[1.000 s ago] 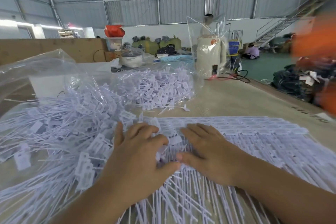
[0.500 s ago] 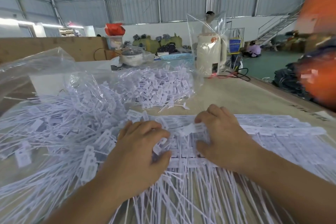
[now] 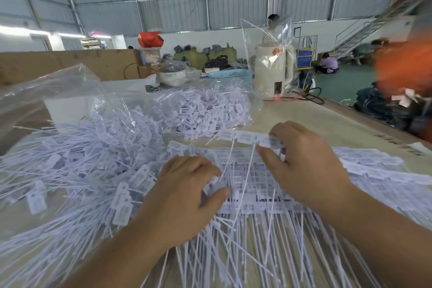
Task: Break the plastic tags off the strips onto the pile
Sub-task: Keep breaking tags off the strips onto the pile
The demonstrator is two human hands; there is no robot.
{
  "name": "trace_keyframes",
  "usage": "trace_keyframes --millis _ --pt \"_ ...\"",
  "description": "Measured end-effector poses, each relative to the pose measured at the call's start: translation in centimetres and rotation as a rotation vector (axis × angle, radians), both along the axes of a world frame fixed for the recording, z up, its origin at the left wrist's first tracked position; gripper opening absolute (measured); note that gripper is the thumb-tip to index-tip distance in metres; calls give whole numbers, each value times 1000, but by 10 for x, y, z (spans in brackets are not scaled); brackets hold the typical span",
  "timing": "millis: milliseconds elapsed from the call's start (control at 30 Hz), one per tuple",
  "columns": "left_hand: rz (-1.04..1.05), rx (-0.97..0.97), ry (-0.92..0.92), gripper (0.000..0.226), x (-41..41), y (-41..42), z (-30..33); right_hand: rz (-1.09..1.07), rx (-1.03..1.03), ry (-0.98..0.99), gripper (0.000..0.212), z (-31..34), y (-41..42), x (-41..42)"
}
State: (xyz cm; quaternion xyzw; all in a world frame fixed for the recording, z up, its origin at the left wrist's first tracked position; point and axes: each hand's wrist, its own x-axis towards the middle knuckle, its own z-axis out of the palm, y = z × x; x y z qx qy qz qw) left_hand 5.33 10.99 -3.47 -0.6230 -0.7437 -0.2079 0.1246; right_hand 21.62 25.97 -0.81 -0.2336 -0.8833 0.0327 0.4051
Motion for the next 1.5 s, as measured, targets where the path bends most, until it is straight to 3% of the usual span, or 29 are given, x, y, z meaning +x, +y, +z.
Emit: trace_keyframes --millis 200,333,633,900,1033,1167,1367,1433,1500 --pt "96 34 81 58 11 -2 7 -62 41 33 18 4 2 3" --pt "36 59 87 49 23 -2 9 -82 67 81 18 5 1 4" --pt "-34 178 -203 37 17 -5 12 -48 93 301 20 17 5 12" --pt "-77 17 -132 23 6 -14 8 -29 -8 315 21 19 9 17" --pt "-116 78 -249 9 5 -14 10 27 -16 267 28 17 5 14" --pt "-223 161 -293 14 9 -16 17 54 -68 253 30 16 5 13" --pt "-290 151 -279 7 16 -20 21 127 -98 24 27 2 1 3" --pt "-259 41 -307 26 16 -19 17 128 -92 -81 29 -2 4 0" --pt "-224 -56 -215 37 16 -16 11 104 -109 -223 34 -9 5 -5"
